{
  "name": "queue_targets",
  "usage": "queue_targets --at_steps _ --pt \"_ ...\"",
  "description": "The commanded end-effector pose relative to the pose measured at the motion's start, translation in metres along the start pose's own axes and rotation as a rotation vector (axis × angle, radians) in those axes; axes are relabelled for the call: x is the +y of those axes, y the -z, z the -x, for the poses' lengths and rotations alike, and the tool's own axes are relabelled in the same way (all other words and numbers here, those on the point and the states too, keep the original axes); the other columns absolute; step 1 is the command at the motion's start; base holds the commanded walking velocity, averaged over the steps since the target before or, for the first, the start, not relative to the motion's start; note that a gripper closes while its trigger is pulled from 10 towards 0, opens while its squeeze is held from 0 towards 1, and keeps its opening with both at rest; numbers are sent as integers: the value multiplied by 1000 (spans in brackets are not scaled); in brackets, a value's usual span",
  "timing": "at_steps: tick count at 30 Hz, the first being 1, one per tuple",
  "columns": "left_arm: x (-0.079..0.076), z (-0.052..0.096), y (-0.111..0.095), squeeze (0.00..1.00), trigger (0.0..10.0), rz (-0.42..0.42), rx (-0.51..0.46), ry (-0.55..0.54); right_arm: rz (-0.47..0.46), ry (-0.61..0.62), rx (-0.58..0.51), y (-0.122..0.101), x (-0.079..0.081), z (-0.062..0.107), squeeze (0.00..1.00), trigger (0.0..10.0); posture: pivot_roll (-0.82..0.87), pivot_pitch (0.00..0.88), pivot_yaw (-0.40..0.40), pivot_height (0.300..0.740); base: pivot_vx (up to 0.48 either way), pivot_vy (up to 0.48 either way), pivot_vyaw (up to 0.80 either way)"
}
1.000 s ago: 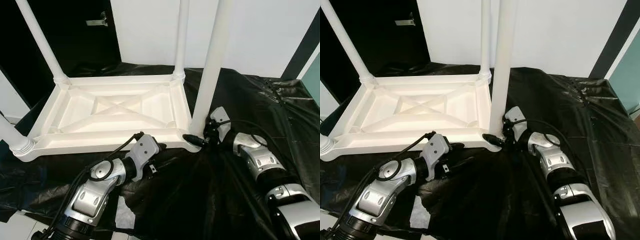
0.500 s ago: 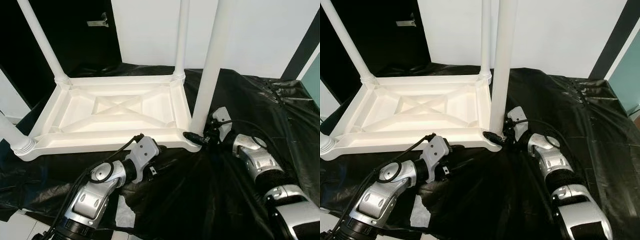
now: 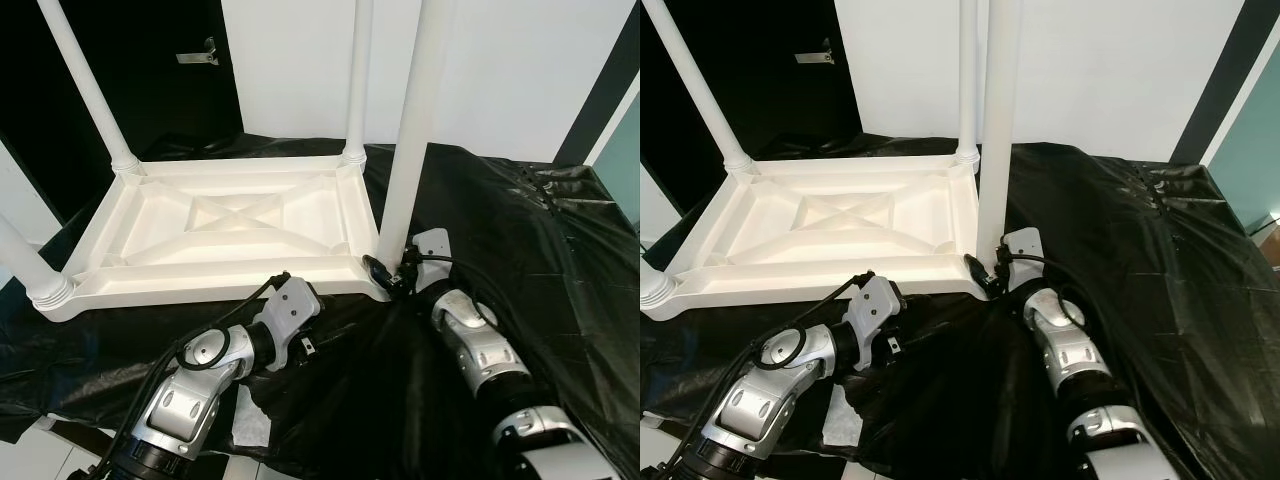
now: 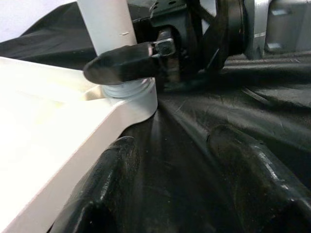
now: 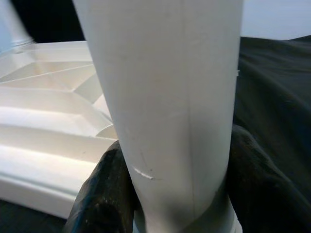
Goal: Building children table
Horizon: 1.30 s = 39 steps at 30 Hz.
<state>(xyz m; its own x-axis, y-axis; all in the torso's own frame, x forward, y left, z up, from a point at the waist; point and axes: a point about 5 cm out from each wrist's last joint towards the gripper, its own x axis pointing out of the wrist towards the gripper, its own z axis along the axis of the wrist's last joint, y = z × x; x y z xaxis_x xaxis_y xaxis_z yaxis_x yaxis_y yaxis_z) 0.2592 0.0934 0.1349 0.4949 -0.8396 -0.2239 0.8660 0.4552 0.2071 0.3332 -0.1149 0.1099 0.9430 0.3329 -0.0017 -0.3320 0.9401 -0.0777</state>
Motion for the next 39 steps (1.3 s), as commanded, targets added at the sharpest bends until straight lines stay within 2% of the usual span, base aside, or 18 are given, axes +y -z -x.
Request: queue_targets --at_steps 1,4,11,20,21,22,28,32,38,39 --pt "0 -2 0 0 10000 -16 7 0 20 60 81 14 -3 5 0 10000 24 0 -37 740 0 0 0" --pt "-1 -4 0 0 10000 -14 5 -1 3 122 68 11 6 3 0 10000 29 0 -49 740 0 0 0" --pt "-3 -5 1 0 10000 -8 0 -11 -30 222 52 4 8 -1 0 10000 44 0 -72 740 0 0 0" --pt "-3 -4 1 0 10000 -7 -2 -20 -11 243 58 1 5 1 0 10000 49 0 -76 740 0 0 0" --pt "-3 -4 1 0 10000 -7 -1 -20 -11 243 57 1 5 2 816 10000 48 0 -75 740 0 0 0" --pt "-3 -4 1 0 10000 -7 -1 -21 -12 242 56 1 5 2 1000 10000 48 0 -75 740 0 0 0" --pt "-5 -3 1 0 10000 -6 -1 -16 -1 164 6 -1 2 14 1000 10000 39 0 -65 740 0 0 0" --pt "-4 -2 1 0 10000 -7 1 -13 17 111 -5 3 -13 29 1000 10000 34 0 -57 740 0 0 0" --pt "-6 -2 1 0 10000 -7 3 -1 23 -7 -13 2 -22 35 1000 10000 24 0 -42 740 0 0 0" --pt "-6 -2 1 0 10000 -8 3 0 22 -43 -10 1 -23 36 600 10000 22 0 -40 740 0 0 0"
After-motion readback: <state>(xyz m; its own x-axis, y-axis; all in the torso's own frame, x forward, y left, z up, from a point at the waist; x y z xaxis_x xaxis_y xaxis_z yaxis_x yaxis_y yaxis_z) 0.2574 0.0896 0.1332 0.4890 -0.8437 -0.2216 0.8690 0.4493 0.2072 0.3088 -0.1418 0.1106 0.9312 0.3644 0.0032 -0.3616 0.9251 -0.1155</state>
